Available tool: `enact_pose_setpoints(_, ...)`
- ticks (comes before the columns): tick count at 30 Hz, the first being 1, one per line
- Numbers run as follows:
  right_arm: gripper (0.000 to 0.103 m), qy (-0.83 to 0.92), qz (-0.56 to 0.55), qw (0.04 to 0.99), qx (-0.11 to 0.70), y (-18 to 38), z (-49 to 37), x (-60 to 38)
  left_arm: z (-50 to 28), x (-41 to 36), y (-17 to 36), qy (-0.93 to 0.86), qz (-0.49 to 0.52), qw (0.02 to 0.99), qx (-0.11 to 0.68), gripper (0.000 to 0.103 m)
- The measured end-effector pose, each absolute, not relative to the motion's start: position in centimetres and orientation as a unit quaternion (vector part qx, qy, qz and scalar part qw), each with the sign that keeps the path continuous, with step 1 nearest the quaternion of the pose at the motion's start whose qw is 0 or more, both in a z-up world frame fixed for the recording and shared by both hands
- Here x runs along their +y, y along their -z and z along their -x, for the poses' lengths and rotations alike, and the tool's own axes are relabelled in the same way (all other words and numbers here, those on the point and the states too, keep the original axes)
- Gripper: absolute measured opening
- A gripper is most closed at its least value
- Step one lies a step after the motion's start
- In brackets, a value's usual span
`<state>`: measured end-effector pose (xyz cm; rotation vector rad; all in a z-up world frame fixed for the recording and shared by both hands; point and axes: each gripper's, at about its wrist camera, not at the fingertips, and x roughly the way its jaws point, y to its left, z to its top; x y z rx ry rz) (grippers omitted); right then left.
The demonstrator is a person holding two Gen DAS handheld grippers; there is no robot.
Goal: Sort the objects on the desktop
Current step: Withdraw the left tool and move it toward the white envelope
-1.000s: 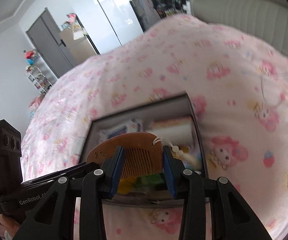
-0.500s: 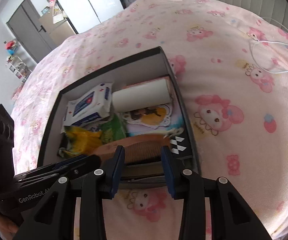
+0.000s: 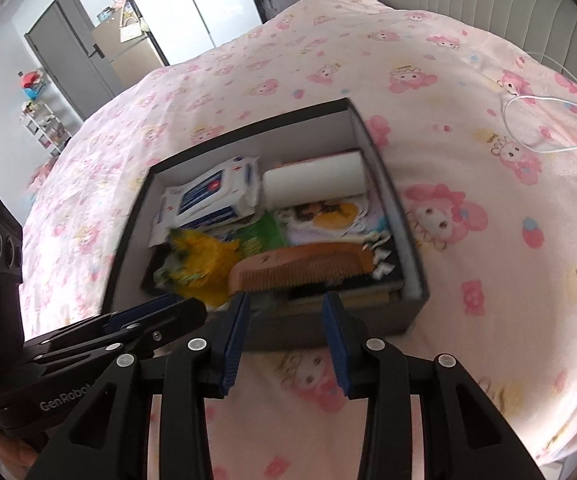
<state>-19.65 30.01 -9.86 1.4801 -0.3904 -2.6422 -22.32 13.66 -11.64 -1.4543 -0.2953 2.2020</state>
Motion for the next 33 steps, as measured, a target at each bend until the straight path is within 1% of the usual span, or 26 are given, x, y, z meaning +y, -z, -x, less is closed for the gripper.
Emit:
enact_pose_setpoints(5, 0.035, 0.870, -0.477, 0.072, -0.102, 9.0, 16.1, 26.9, 18.3, 10.6, 10.3, -0.820, 0.516, 0.234, -0.080, 0.041)
enact_pose_setpoints(17, 0.035, 0.871, -0.471, 0.130, -0.058, 8.1, 11.7, 19.9, 11.9, 3.2, 9.6, -0.835, 0.499, 0.213, -0.097, 0.041)
enact_pose_setpoints(29, 0.035, 0.866, -0.461, 0.195, -0.005, 7.3, 10.5, 11.8, 10.1, -4.4, 9.6, -0.851, 0.485, 0.157, -0.128, 0.041)
enact_pose_setpoints(33, 0.035, 0.859, -0.466, 0.213, -0.005, 7.7, 11.6, 9.8, 10.5, -6.8, 9.7, -0.857, 0.482, 0.128, -0.130, 0.041)
